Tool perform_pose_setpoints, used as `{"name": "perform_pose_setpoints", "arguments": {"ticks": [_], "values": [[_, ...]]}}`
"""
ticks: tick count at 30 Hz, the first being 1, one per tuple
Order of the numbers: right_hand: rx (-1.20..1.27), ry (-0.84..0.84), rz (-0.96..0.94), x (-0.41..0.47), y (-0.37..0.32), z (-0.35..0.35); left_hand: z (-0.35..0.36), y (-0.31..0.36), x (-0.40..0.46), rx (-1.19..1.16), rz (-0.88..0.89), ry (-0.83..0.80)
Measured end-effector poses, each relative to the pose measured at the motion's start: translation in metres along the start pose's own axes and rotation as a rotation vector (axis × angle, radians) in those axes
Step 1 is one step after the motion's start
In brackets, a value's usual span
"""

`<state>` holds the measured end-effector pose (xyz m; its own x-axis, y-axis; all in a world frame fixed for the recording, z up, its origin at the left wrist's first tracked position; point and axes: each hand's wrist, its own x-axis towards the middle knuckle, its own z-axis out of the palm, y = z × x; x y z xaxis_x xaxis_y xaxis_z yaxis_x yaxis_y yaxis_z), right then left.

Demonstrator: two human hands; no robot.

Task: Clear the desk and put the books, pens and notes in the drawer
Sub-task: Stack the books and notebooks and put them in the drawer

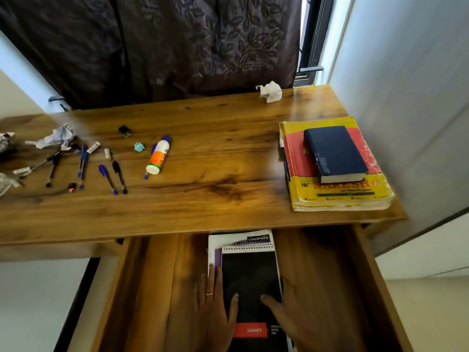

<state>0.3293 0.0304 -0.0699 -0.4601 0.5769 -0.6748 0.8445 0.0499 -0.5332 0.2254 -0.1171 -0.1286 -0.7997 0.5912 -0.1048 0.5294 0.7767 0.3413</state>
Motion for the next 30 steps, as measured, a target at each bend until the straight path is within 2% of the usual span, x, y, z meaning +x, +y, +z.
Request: {"name": "perform_pose_setpoints", "arguments": {"ticks": [5, 9, 13, 19, 22, 25, 28, 30], "values": [[-0.022, 0.001, 0.014, -0.009, -0.011, 0.002, -0.006, 0.005, 0.002, 0.025, -0.028, 0.054], [-0.025, -0.086, 0.034, -0.013, -0.025, 0.008, -0.007, -0.012, 0.002, 0.044, -0.055, 0.074], [0.049, -0.143, 0.0, -0.02, -0.04, 0.019, -0.012, -0.034, 0.005, 0.047, -0.11, 0.051], [0.095, -0.137, -0.024, -0.024, -0.047, 0.027, -0.019, -0.046, 0.004, 0.018, -0.133, 0.032], [0.113, 0.029, -0.131, -0.029, -0.048, 0.005, -0.028, -0.027, 0.007, -0.094, -0.134, 0.096], [0.191, 0.304, -0.261, -0.028, -0.054, -0.037, -0.041, 0.012, 0.021, -0.286, -0.006, 0.262], [0.174, 0.611, -0.392, -0.015, -0.066, -0.096, -0.059, 0.068, 0.052, -0.434, 0.155, 0.304], [0.169, 0.777, -0.401, -0.002, -0.075, -0.139, -0.071, 0.107, 0.075, -0.49, 0.242, 0.293]]}}
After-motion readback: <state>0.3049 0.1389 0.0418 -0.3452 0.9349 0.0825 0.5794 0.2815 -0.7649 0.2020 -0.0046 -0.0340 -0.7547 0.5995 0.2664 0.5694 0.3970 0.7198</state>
